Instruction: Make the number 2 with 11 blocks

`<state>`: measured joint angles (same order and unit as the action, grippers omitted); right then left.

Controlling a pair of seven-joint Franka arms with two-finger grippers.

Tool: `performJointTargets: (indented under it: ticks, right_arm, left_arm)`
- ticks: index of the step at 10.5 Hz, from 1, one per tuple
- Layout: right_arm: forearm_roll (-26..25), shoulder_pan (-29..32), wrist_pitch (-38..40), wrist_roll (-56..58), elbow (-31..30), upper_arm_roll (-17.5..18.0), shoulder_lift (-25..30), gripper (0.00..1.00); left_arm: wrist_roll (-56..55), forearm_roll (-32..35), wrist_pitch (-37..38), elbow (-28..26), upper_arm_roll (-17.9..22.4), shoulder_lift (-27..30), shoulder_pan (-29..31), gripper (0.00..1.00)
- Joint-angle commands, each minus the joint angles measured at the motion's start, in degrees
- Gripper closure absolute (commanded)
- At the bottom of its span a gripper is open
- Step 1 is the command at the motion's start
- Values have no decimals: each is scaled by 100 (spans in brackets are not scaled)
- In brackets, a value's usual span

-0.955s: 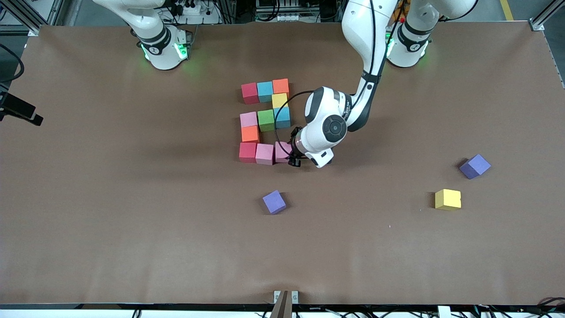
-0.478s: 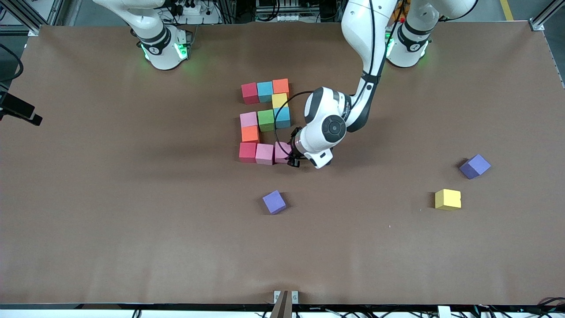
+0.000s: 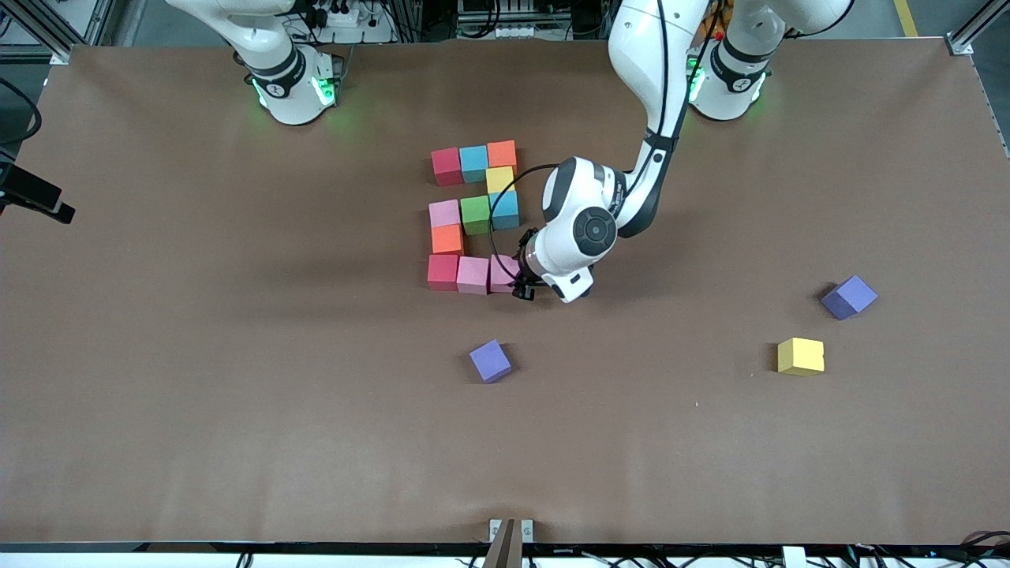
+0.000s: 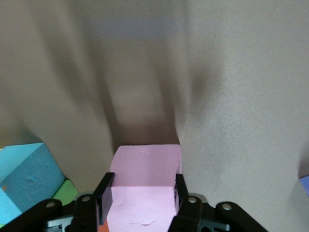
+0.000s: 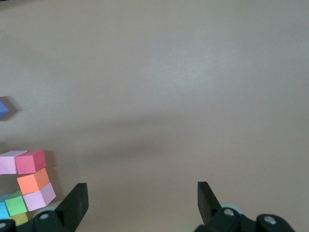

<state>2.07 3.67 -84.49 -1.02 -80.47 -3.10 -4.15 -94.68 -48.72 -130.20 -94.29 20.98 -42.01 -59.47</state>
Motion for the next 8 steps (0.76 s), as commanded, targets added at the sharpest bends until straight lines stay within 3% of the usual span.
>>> performJointTargets:
  ticks: [1,8]
  right_arm:
    - [39,20,117,93,190,-41,-86,0]
    - [39,20,117,102,190,-50,-86,0]
  left_arm:
    - [-6,64,73,131,55,-97,-3,100]
    - [-59,12,73,148,55,-106,-3,100]
